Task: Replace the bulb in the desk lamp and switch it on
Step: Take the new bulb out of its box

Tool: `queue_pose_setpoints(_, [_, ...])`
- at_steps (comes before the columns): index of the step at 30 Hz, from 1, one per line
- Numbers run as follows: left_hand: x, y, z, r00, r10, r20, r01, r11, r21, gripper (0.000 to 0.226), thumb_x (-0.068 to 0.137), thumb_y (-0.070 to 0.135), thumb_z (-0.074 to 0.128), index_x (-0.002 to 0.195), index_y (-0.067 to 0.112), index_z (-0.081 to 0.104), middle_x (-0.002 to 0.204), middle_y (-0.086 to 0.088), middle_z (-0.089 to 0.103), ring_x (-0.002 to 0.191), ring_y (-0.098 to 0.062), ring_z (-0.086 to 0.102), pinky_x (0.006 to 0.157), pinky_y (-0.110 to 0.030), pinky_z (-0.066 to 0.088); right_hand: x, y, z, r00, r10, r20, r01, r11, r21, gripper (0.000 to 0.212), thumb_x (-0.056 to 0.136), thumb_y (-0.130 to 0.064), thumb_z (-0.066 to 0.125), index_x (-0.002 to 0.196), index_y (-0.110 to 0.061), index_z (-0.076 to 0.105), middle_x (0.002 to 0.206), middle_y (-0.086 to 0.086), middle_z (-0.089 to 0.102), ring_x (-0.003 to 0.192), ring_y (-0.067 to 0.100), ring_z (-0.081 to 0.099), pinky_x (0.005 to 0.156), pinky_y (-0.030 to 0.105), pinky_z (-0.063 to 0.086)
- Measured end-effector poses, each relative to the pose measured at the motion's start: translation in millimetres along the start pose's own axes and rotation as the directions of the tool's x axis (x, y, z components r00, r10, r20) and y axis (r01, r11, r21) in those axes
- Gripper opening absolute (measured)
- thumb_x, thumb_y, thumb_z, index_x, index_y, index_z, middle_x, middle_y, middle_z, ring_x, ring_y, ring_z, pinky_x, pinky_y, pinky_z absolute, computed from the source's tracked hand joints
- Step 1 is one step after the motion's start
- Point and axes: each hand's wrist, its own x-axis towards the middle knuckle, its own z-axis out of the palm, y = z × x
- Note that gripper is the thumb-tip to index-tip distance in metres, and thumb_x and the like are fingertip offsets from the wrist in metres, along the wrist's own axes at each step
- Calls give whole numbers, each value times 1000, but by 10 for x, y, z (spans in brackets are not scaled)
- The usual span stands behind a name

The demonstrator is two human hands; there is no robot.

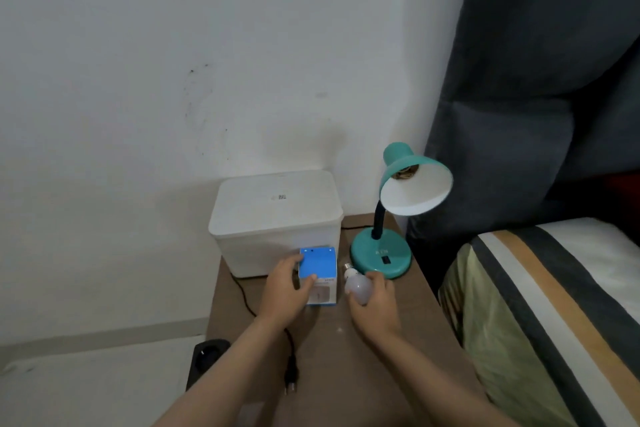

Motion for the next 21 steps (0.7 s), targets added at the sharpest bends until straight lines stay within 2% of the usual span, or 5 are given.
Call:
queue_pose_setpoints(6, [-19, -53, 26, 1000, 0, -12, 0, 999, -43, 48, 83, 24, 68, 126, 8, 52, 123, -6, 56, 113, -18, 53, 94, -31, 45, 62, 11, 62, 1000, -31, 0, 31, 999, -44, 51, 75, -38, 68, 118, -16, 49, 114, 8, 50, 103, 27, 53, 85, 36, 47])
queue_pose_setpoints(9, [-31, -41, 31, 999, -12, -32, 10, 998, -67, 48, 81, 23, 70, 124, 9, 54, 120, -5, 59, 107, -14, 54, 89, -28, 46, 7, -33, 39, 984, -162, -79, 156, 985, -78, 55, 78, -42, 65, 123, -17, 48, 116, 5, 49, 109, 21, 47, 89, 38, 46])
queue_pose_setpoints(13, [-66, -17, 29, 998, -39, -45, 34, 992, -120, 38, 81, 19, 69, 117, 11, 59, 113, -4, 62, 99, -11, 58, 75, -16, 43, -96, -260, -36, 925, -375, -62, 376, 926, 18, 34, 85, -32, 61, 117, -21, 55, 107, -8, 54, 101, 3, 49, 85, 14, 41])
queue_pose_setpoints(16, [-90, -15, 33, 997, -71, -32, 66, 987, -145, 36, 82, 20, 68, 116, 12, 59, 112, -3, 63, 97, -10, 59, 70, -9, 42, -117, -402, -30, 927, -373, 29, 368, 923, 108, 32, 87, -27, 59, 119, -23, 55, 107, -9, 55, 97, -1, 52, 79, 13, 44])
queue_pose_setpoints(21, [-82, 12, 26, 996, -85, -31, 79, 985, -156, 36, 83, 17, 68, 117, 12, 58, 114, -4, 64, 98, -14, 61, 75, -18, 48, -40, -494, -5, 961, -262, 91, 244, 954, 172, 37, 87, -18, 61, 123, -13, 55, 109, -2, 55, 91, 5, 58, 76, 20, 52])
